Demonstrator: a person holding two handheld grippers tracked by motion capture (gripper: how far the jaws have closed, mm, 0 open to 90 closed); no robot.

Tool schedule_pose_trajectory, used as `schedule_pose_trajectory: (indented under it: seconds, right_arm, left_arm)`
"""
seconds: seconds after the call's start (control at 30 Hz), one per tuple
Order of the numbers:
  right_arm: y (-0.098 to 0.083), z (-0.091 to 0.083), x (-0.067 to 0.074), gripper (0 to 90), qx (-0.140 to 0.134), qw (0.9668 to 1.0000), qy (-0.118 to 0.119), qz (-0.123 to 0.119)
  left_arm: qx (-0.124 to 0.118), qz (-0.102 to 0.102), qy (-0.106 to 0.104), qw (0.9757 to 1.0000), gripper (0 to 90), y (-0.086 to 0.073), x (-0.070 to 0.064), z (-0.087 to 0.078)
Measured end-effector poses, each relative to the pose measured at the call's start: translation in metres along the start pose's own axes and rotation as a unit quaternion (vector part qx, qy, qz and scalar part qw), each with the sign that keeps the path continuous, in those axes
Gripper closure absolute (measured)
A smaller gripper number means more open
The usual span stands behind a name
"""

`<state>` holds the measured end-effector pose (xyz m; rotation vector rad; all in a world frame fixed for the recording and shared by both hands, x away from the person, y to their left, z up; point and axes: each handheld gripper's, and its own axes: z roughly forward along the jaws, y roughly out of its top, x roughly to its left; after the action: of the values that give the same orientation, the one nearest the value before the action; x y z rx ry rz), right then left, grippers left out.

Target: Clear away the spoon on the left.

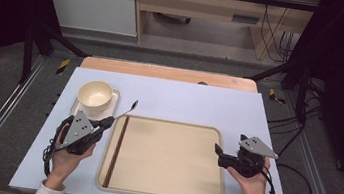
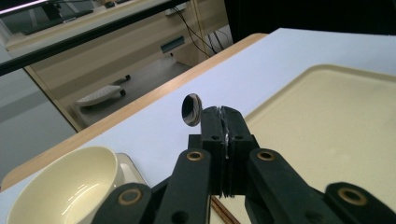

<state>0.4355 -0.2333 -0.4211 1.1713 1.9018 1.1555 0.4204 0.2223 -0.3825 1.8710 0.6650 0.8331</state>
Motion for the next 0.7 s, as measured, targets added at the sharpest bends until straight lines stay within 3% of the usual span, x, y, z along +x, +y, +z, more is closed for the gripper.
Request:
schedule_pose_trajectory:
  seconds: [0.33,0.7]
  right_arm:
    - [0.0,-0.001,-0.001,7.7,0.001,1.0,-0.001,0.002]
    - [0.0,0.0,-0.001,7.7,0.001,1.0,-0.001,0.001]
  left_arm:
    - [0.033,0.019,-0.013,0.9992,89.0,-0.01,-0.014,0.012]
    - [0.072,0.038,-0.017,0.9966,89.0,-0.022,-0.025,0.022]
